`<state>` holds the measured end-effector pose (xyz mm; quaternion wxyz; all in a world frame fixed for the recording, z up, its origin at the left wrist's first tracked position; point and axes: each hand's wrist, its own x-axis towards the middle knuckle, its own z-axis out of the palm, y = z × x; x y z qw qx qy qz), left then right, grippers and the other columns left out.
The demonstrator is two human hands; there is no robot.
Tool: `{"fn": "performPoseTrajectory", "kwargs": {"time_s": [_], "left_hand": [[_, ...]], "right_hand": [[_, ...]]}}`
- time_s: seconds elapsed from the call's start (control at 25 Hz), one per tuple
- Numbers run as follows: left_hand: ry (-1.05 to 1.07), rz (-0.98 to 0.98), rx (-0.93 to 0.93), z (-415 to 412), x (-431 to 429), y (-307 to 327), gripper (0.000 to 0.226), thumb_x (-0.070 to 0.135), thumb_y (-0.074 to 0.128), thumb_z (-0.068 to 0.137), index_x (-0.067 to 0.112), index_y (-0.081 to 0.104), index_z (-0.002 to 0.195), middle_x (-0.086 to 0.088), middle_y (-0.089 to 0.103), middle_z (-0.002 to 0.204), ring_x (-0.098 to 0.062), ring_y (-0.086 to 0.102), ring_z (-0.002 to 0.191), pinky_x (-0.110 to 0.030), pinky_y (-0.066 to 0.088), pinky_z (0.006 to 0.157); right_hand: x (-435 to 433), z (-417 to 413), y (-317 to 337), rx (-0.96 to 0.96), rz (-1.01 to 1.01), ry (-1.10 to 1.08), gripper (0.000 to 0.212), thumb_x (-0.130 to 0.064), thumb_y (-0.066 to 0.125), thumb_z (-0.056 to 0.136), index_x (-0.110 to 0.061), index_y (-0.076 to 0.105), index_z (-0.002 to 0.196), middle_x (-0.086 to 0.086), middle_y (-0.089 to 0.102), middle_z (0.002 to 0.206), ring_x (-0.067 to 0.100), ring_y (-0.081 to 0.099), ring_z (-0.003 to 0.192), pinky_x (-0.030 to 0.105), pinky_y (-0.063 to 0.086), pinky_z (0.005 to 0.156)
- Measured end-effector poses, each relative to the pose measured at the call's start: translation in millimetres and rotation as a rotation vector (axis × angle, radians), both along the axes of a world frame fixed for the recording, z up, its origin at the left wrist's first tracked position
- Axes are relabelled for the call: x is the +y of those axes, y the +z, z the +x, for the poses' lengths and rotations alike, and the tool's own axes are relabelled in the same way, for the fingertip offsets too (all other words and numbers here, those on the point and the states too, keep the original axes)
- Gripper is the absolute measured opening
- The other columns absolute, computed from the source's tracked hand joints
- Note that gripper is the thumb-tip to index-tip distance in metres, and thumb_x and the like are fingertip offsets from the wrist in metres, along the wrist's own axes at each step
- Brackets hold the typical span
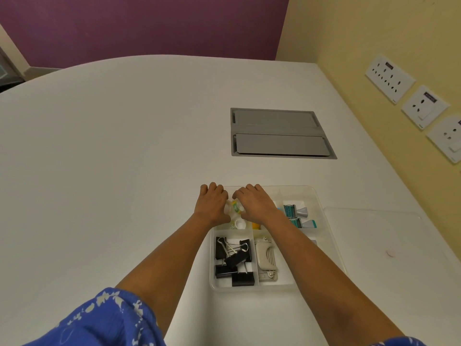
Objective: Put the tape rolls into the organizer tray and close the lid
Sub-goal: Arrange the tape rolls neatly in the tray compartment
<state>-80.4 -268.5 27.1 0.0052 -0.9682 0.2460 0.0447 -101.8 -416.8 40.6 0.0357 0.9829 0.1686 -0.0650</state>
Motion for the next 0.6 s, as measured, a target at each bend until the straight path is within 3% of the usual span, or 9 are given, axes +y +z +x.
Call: {"fn": "performPoseTrajectory", "kwargs": {"time_s": [0.4,0.6], "left_hand": [[0.025,-0.191,-0.051,-15.6,14.1,-2.3,0.057,0.044,0.056,0.08,0.018,0.049,0.13,0.001,0.054,0.131,-0.02,0.043,0.119,-0.036,0.023,0.098],[0.002,-0.091,-0.018,-10.4,10.4,-2.2,0.052,0.039,0.052,0.088,0.017,0.045,0.135,0.0,0.05,0.137,-0.023,0.039,0.123,-0.037,0.023,0.101]], "right_hand": [[4.9,-1.2,-7.7,-0.025,-0.029,0.005,0.046,-0.016,0.058,0.085,-0.016,0.049,0.13,0.005,0.06,0.127,0.025,0.051,0.117,0.035,0.033,0.103],[3.3,-1.8,-12.2,-0.05,0.015,-0.066,0.052,-0.01,0.056,0.089,-0.017,0.042,0.139,0.004,0.056,0.135,0.024,0.046,0.125,0.035,0.029,0.106]]}}
